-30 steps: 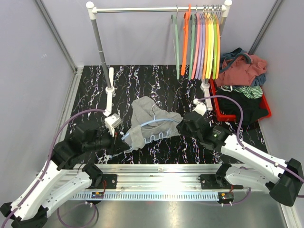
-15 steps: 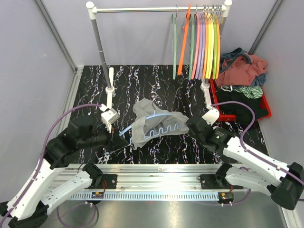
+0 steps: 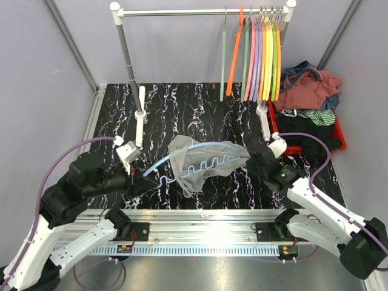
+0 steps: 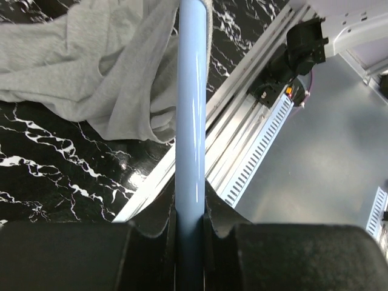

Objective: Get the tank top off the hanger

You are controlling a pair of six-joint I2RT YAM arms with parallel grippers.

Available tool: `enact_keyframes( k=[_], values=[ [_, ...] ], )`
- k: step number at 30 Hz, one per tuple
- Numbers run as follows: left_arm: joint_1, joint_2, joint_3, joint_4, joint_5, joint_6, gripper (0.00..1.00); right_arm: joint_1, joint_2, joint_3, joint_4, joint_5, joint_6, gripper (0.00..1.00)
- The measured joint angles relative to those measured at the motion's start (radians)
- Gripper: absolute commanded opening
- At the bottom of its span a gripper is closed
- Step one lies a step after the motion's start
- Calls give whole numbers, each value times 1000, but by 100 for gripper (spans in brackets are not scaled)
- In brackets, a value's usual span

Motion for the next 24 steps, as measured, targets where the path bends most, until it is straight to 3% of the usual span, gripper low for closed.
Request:
enact_keyframes(
  k=[5, 8, 10, 12, 13, 15, 20, 24],
  values=[
    [-1, -49, -31, 66, -31, -38, 0, -1, -1, -84, 143, -157, -47, 0],
    [-1, -66, -83, 131, -55, -71, 0, -2, 6, -103, 193, -257, -75, 11],
    [-1, -77, -122, 178, -80, -96, 0, -3, 3, -103, 192, -306, -84, 48],
    [-1, -96, -169, 234, -106, -124, 0, -5, -25, -103, 164, -332, -89, 70],
    [0, -105, -193, 262, -114, -135, 0, -6, -57, -103, 143, -348, -92, 88],
    [0, -106, -238, 317, -121, -156, 0, -8, -151, -103, 94, -384, -95, 99],
    [-2, -60, -353, 431, -92, -206, 0, -10, -367, -69, 21, -487, -118, 100],
    [-29, -33, -409, 483, -80, -232, 0, -11, -453, -56, 70, -515, -103, 96]
  ],
)
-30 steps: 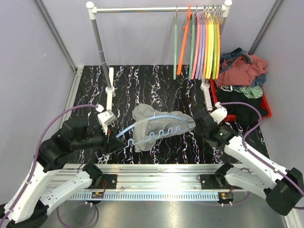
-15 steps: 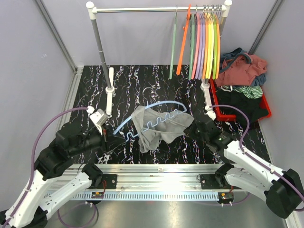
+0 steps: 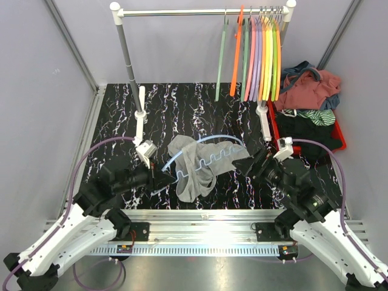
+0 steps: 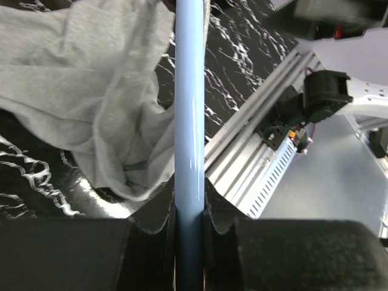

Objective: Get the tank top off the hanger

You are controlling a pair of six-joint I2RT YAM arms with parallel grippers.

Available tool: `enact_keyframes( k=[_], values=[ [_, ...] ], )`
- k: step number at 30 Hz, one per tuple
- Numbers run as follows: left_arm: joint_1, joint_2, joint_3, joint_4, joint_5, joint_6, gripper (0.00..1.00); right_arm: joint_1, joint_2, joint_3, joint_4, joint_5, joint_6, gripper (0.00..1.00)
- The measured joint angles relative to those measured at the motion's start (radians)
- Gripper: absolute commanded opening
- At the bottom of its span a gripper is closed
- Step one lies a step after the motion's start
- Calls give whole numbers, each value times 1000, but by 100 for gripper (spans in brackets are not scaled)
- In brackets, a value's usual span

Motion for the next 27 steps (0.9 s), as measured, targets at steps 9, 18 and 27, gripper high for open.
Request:
enact_keyframes(
  k=[9, 18, 27],
  values=[
    [-113, 0, -51, 112, 8, -38, 0, -2, 184, 10, 354, -96, 10, 91],
    [-188, -1, -102, 187, -37, -67, 0, -1, 180, -77, 556, -39, 138, 90],
    [-245, -23, -140, 246, -110, -72, 0, -1, 150, -141, 613, 62, 361, 74]
  ],
)
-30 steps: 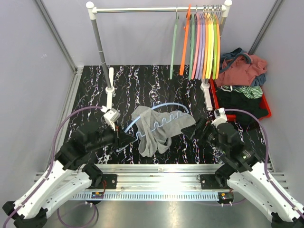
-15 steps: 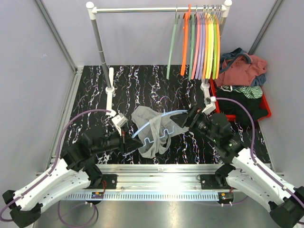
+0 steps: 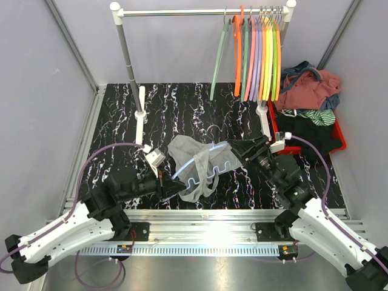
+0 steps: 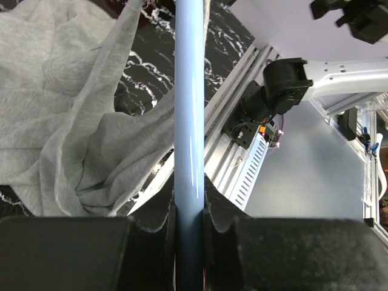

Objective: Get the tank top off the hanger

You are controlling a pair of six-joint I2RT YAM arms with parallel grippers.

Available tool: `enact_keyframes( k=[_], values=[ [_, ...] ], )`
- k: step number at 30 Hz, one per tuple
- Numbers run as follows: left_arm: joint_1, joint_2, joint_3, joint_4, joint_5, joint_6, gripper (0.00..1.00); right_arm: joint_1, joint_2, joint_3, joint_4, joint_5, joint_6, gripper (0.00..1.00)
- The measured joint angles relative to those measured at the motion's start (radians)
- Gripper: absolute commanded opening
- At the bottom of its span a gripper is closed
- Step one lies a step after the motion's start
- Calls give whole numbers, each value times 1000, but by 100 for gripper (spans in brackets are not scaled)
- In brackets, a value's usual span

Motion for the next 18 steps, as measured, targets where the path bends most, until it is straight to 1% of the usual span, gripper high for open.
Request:
enact_keyframes(
  k=[2, 4, 7, 8, 9, 10, 12, 14, 15, 16, 18],
  values=[
    [-20, -8, -9, 23, -7, 3, 0, 0, 14, -3, -10, 19, 55, 68],
    [-40, -11, -10, 32, -10, 10, 0, 0, 20, -13, -7, 31, 101, 65],
    [-78, 10, -10, 37, -22, 39, 0, 0, 22, -24, 6, 50, 159, 58],
    [-96, 21, -10, 44, -30, 49, 0, 0, 24, -24, 8, 56, 175, 44],
    [-116, 32, -10, 51, -46, 61, 0, 0, 26, -24, 13, 61, 198, 34],
    [-132, 41, -10, 52, -64, 73, 0, 0, 27, -24, 21, 65, 211, 21],
    [-157, 69, -14, 45, -102, 93, 0, 0, 27, -21, 62, 75, 303, 0],
    [-175, 85, -36, 47, -125, 126, 1, 8, 19, -5, 93, 61, 370, 0],
    [-184, 86, -47, 58, -135, 145, 8, 11, 14, 0, 88, 56, 370, 0],
    [-189, 83, -48, 66, -145, 159, 31, 11, 7, 0, 79, 55, 374, 0],
    [-189, 72, -49, 69, -171, 175, 53, 10, -7, 0, 61, 55, 367, 0]
  ],
)
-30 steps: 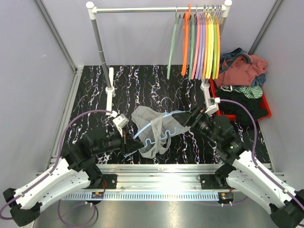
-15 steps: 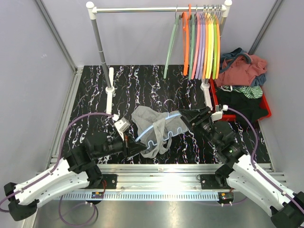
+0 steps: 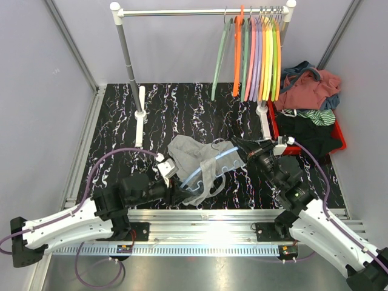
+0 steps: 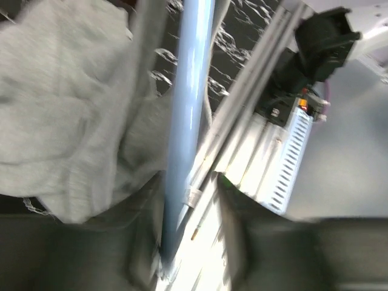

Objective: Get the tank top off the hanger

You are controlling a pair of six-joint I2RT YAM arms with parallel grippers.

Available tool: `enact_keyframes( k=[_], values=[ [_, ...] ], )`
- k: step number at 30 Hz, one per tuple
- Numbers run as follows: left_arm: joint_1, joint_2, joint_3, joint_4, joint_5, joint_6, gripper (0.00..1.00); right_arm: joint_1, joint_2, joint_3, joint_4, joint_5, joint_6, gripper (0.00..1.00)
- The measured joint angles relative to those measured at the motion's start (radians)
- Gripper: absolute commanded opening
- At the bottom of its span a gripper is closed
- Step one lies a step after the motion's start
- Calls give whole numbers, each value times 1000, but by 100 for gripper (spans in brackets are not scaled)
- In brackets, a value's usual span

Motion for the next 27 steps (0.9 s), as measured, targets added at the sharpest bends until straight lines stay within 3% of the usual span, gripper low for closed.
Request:
enact_keyframes(
  k=[1, 4, 14, 24, 27],
  values=[
    [2, -7, -2, 6, -13, 6, 72, 0, -11, -3, -24, 6, -13, 0],
    [2, -21, -5, 32, -40, 16, 99, -3, -42, -17, -91, 48, -60, 0],
    [2, 25, 4, 136, -91, 19, 99, -5, -53, 1, -191, 151, -259, 0],
    [2, 437, 212, 329, -70, 132, 98, -5, 27, 154, -211, 142, -441, 0],
    [2, 500, 216, 385, -55, 170, 85, -5, 17, 156, -214, 119, -454, 0]
  ],
)
